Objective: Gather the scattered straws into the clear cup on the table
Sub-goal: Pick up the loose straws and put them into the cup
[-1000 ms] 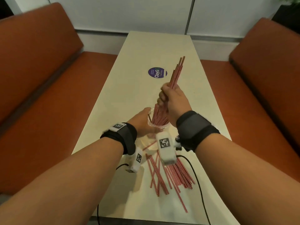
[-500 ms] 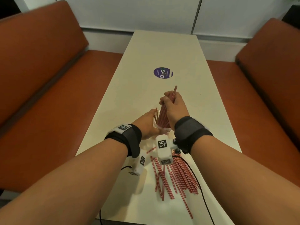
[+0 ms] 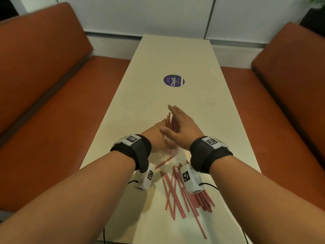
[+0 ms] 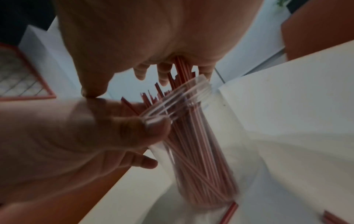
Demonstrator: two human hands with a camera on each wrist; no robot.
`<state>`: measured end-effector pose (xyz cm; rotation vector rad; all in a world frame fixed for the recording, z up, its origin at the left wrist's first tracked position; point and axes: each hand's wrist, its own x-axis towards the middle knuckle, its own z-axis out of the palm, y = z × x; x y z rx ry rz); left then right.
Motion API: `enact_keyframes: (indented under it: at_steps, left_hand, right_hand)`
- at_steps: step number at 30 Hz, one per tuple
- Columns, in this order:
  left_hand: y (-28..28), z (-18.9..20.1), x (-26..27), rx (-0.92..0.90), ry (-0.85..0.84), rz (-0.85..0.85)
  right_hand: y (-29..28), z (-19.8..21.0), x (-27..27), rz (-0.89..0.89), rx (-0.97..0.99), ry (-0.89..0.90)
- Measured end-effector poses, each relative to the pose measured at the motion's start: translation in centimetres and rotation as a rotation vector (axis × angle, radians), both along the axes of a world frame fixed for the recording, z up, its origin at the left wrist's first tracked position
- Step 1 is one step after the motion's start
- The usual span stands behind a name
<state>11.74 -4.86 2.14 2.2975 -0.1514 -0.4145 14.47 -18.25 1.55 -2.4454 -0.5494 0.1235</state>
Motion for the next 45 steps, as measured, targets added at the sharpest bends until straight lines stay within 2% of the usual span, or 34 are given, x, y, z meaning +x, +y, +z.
enact_keyframes:
  at_steps: [3,6,8,10,13,18,21,25,28,30,33,36,40,43,45]
  left_hand:
    - [0.1,0.0,-0.1,0.001,-0.007,0.003]
    - [0.2,0.0,-0.2,0.036,-0.029,0.000]
    - [0.3,-0.1,-0.2,0.048,-0.024,0.015]
    - [0.3,-0.4,-0.1,0.063,-0.008,0.026]
    - [0.3,-0.7,0.2,0.072,0.007,0.033]
    - [0.5,-1.3,0.6,0.165,0.023,0.015]
    - [0.7,-1.1,0.6,0.162,0.003,0.020]
    - [1.8,-0.9,-1.0,0.168,-0.020,0.157]
    - [3.3,-2.1,-3.2,0.298,-0.103,0.260]
    - [3.2,-3.1,-4.9,0.400,-0.131,0.117]
    - [2.3,-4.5,-7.1,0.486,-0.100,-0.186]
    - [2.1,-5.5,-8.4,0.643,-0.120,-0.281]
    - [1.4,-6.0,-10.8,0.688,-0.086,-0.179]
    - [-0.6,-5.9,-12.0,0.527,-0.080,0.039]
    - [-2.0,-6.4,-12.1,0.432,-0.018,0.196]
  right_hand:
    - [0.2,-0.5,0.9,-0.012,-0.117,-0.008]
    - [-0.4,-1.0,1.7,-0.145,-0.104,-0.116]
    - [-0.4,-0.8,1.8,-0.196,-0.051,-0.127]
    - [0.0,-0.4,1.6,-0.140,-0.042,-0.075]
    - [0.7,-0.1,1.4,-0.035,-0.160,-0.048]
    - [0.3,-0.1,1.5,-0.053,-0.189,-0.074]
    - [-0.2,0.4,1.3,-0.055,-0.137,-0.096]
    - [-3.5,0.8,-0.4,-0.239,0.086,-0.190]
    - [-6.7,-0.8,-2.7,-0.396,0.038,-0.133]
    - [-7.9,-2.4,-4.2,-0.388,-0.102,-0.009]
    - [-8.1,-3.7,-6.6,-0.270,-0.241,0.139]
    - [-7.5,-4.2,-8.7,-0.159,-0.346,0.215]
    - [-7.1,-4.9,-10.8,-0.149,-0.471,0.272]
    - [-6.7,-5.2,-12.0,-0.163,-0.509,0.271]
    - [-6.6,-5.3,-12.4,-0.174,-0.527,0.277]
